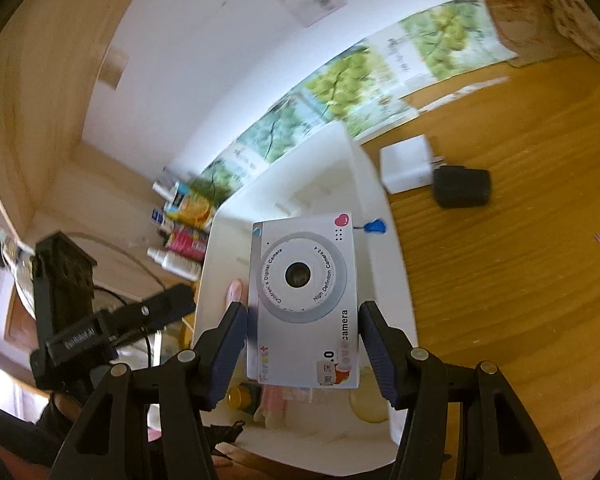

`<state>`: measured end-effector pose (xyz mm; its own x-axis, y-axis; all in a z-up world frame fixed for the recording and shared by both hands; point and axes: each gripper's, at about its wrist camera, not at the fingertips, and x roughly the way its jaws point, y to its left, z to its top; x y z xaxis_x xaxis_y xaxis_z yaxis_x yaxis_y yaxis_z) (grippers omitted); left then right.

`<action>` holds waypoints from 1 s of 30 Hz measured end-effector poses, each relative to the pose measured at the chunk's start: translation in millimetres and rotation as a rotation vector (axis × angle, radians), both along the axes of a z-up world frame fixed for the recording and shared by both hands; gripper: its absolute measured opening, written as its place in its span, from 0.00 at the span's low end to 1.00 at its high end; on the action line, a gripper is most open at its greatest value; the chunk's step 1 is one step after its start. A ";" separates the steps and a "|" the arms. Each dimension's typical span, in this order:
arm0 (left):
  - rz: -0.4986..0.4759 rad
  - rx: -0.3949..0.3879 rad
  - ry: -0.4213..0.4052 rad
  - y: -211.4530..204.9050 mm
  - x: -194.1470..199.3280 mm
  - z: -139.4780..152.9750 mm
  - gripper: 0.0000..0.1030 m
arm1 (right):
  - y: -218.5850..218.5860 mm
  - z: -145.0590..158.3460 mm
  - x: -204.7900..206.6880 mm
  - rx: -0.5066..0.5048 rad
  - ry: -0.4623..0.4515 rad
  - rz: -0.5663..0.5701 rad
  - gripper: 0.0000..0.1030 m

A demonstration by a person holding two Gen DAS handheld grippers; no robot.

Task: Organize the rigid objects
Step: 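Open both tools to drop the cube and lens toy into the tray, then move both tools back toward the white charger and black plug adapter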

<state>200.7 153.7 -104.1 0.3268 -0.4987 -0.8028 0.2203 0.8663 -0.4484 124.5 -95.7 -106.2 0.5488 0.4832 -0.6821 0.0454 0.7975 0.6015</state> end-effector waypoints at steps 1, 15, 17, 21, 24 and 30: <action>0.008 -0.005 -0.005 2.0 -0.5 0.5 0.78 | 3.4 -0.2 0.8 -0.008 0.001 0.016 0.57; 0.117 -0.050 -0.100 6.9 -23.2 21.7 0.78 | 18.7 12.7 -6.7 -0.055 -0.070 0.117 0.57; 0.130 -0.054 -0.105 4.0 -24.5 24.0 0.78 | 17.1 15.2 -10.1 -0.072 -0.080 0.123 0.57; 0.140 -0.066 -0.119 -3.8 -26.3 28.9 0.78 | 11.9 22.3 -17.0 -0.104 -0.089 0.133 0.57; 0.128 -0.074 -0.139 -12.1 -27.7 35.5 0.78 | 6.4 29.1 -23.7 -0.143 -0.106 0.138 0.62; 0.111 -0.076 -0.193 -30.3 -25.9 55.1 0.78 | -6.3 46.1 -34.6 -0.238 -0.155 0.158 0.62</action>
<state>174.8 123.3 -49.1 0.5271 -0.5072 -0.6818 0.2133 0.8556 -0.4716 89.9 -102.0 -60.0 0.5858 0.4075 -0.7006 -0.1677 0.9066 0.3872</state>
